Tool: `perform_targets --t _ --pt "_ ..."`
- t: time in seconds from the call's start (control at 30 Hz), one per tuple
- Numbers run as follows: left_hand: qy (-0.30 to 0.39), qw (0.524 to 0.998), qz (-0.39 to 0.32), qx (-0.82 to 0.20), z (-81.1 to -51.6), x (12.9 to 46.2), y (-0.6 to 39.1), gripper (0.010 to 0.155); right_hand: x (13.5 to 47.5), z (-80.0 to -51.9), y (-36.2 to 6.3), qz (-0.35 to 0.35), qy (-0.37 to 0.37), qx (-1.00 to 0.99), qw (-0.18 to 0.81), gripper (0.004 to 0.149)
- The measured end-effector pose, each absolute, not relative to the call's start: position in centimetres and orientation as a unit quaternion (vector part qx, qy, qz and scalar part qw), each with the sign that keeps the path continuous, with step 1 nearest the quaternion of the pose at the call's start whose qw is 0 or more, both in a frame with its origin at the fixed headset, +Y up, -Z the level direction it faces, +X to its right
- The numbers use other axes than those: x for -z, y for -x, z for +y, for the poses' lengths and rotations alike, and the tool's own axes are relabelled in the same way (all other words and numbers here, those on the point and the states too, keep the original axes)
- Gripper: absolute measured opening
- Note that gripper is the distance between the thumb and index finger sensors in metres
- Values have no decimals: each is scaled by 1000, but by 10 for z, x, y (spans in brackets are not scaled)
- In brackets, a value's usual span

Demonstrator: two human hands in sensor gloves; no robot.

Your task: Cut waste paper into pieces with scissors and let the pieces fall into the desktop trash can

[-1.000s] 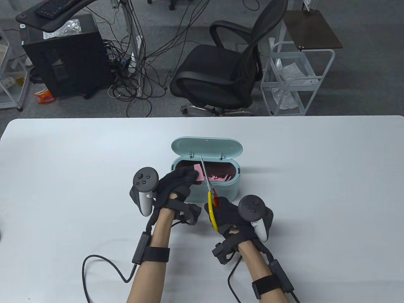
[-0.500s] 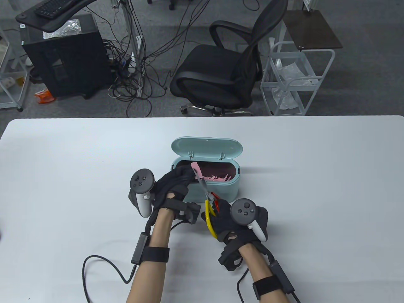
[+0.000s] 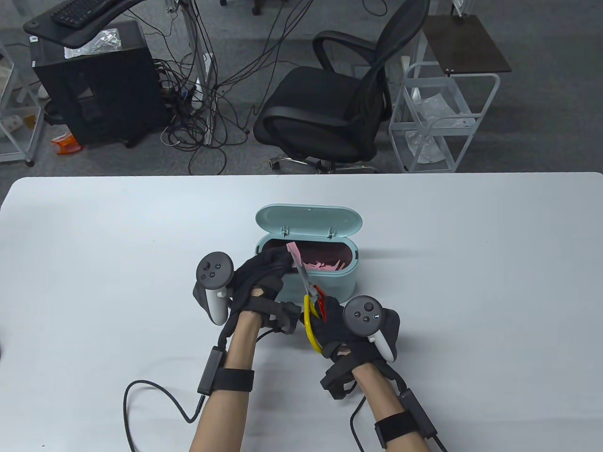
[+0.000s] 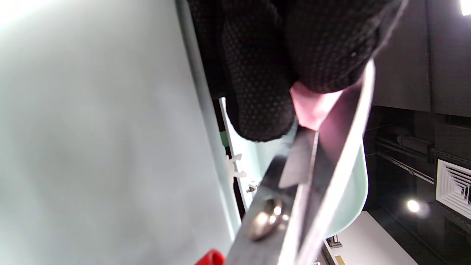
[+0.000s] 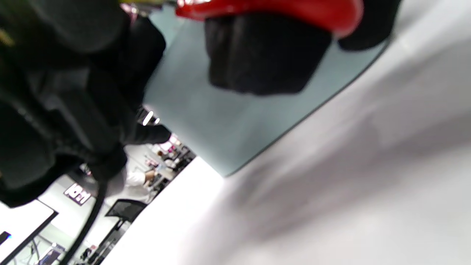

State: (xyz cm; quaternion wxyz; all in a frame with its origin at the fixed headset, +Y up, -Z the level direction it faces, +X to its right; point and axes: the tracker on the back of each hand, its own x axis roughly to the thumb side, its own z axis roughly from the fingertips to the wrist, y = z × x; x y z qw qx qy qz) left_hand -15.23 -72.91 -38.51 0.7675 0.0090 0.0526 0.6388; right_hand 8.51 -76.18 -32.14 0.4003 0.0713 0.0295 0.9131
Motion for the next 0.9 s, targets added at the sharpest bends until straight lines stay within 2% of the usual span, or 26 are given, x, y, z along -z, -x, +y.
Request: perform_targets --t 0.07,0.17,0.6,0.7,0.9 --pt "-8 770 52 -636 -729 385 152 41 322 -759 -86 15 -62 -917 395 61" --pt "-9 769 52 -637 -729 385 151 41 323 -760 -89 30 -58 -904 424 60" --pt "-10 791 33 -611 -728 387 151 40 323 -760 -94 44 -66 -885 460 60" --pt "-6 800 27 -599 -727 387 151 40 323 -759 -96 89 -82 -895 429 67" --pt "1 803 19 -596 -726 388 151 39 327 -757 -92 93 -82 -887 445 68"
